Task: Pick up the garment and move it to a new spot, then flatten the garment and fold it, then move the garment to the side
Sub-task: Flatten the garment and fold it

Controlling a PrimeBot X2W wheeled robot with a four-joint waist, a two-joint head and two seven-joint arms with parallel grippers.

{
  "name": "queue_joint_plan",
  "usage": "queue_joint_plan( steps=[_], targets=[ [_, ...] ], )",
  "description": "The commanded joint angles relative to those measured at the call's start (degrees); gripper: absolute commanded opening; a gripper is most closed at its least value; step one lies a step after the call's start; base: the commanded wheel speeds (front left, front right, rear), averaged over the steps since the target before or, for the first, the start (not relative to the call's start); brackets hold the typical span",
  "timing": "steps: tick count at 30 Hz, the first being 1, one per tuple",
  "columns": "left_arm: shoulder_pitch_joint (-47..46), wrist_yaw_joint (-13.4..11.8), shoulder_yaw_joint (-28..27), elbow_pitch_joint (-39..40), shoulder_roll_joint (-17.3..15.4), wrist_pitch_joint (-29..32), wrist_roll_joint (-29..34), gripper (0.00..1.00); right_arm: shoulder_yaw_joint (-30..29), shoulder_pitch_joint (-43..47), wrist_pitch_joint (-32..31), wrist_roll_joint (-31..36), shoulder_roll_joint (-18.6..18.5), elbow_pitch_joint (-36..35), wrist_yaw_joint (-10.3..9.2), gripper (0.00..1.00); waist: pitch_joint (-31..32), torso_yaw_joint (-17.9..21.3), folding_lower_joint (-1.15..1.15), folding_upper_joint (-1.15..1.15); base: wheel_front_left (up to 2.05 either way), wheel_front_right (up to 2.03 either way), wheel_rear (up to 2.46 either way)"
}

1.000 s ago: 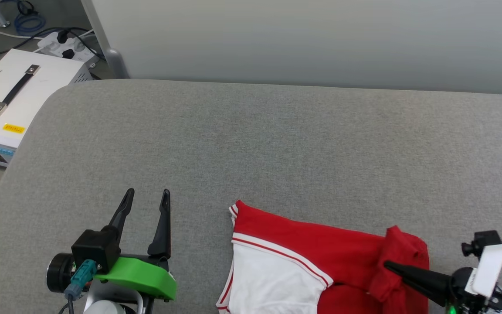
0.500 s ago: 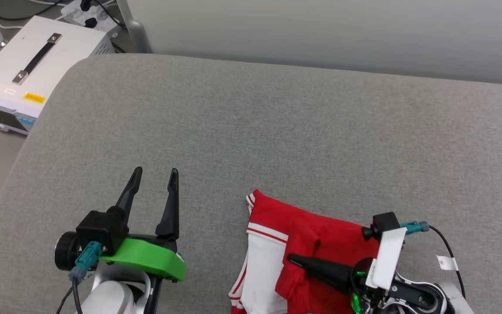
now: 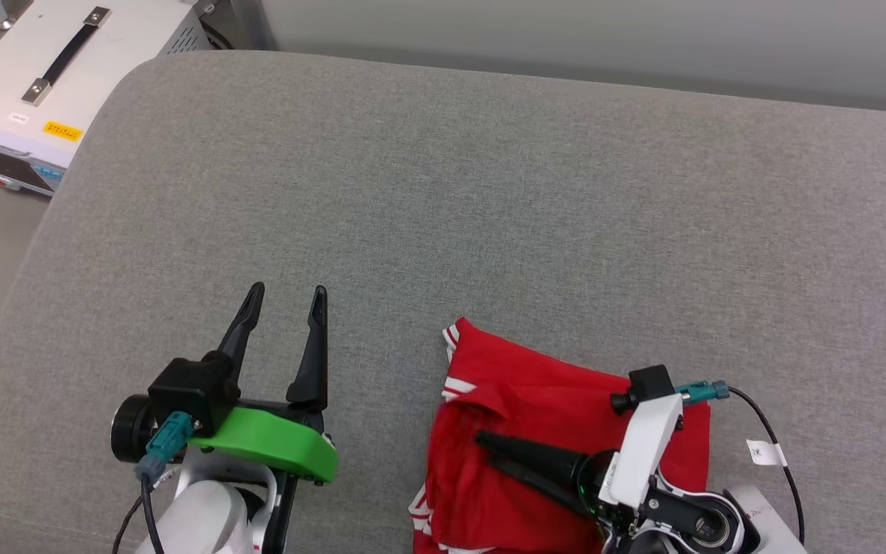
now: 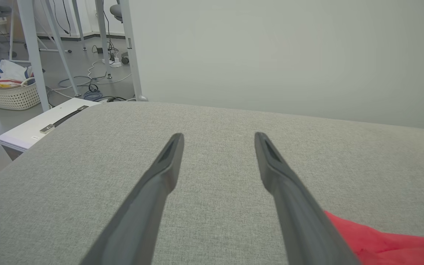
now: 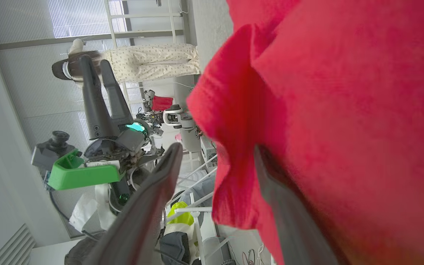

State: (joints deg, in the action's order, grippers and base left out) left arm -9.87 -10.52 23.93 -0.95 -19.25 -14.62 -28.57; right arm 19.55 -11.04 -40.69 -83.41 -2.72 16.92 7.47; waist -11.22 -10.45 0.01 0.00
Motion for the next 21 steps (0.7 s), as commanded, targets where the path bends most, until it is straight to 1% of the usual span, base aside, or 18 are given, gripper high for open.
queue_joint_plan(
  steps=[1, 4, 6, 8, 10, 14, 17, 19, 21],
  targets=[
    [-0.93, 0.43, -0.27, -0.23, 0.44, -0.33, 0.60, 1.00, 0.31, -1.23, 0.67, 0.40, -0.17, -1.03, 0.02, 1.00, 0.42, 0.39, -0.01, 0.00, 0.00, 0.00, 0.00],
    [-0.74, 0.68, -0.49, -0.53, 0.59, -0.35, 0.93, 1.00, 0.85, -1.48, 2.42, 1.84, -0.73, -4.60, 0.02, 1.00, 1.14, 0.87, -0.01, 0.00, 0.00, 0.00, 0.00],
    [-0.48, 0.72, -0.61, -0.63, 0.65, -0.36, 1.13, 1.00, 1.16, -1.59, 5.16, 4.39, -1.77, -7.68, 0.02, 1.00, 1.76, 1.20, -0.01, 0.00, 0.00, 0.00, 0.00],
    [-0.16, 0.72, -0.73, -0.67, 0.62, -0.36, 1.33, 1.00, 1.27, -1.54, 9.28, 8.59, -3.42, -10.17, 0.02, 1.00, 2.38, 1.58, -0.01, 0.00, 0.00, 0.00, 0.00],
    [0.14, 0.69, -0.83, -0.74, 0.59, -0.37, 1.49, 1.00, 0.97, -1.37, 14.37, 13.83, -5.23, -11.47, 0.02, 1.00, 3.00, 1.99, -0.01, 0.00, 0.00, 0.00, 0.00],
    [0.87, 0.31, -1.13, -0.72, 0.49, -0.37, 1.70, 1.00, -1.70, -0.48, 24.24, 24.32, -8.15, -11.80, 0.02, 1.00, 4.13, 2.92, -0.01, 0.00, 0.00, 0.00, 0.00],
    [1.62, -0.10, -1.49, -0.80, 0.37, -0.37, 1.81, 1.00, -5.82, 0.67, 30.94, 33.63, -9.87, -10.94, 0.02, 1.00, 5.13, 3.87, -0.01, 0.00, 0.00, 0.00, 0.00],
    [2.15, -0.39, -1.67, -0.86, 0.33, -0.37, 1.85, 1.00, -9.14, 1.67, 34.47, 40.25, -10.50, -10.53, 0.02, 1.00, 5.74, 4.48, -0.01, 0.00, 0.00, 0.00, 0.00],
    [2.63, -0.50, -1.92, -1.14, 0.20, -0.37, 1.79, 1.00, -12.67, 2.68, 37.59, 46.37, -10.39, -10.87, 0.02, 1.00, 6.34, 5.16, -0.01, 0.00, 0.00, 0.00, 0.00]
  ],
)
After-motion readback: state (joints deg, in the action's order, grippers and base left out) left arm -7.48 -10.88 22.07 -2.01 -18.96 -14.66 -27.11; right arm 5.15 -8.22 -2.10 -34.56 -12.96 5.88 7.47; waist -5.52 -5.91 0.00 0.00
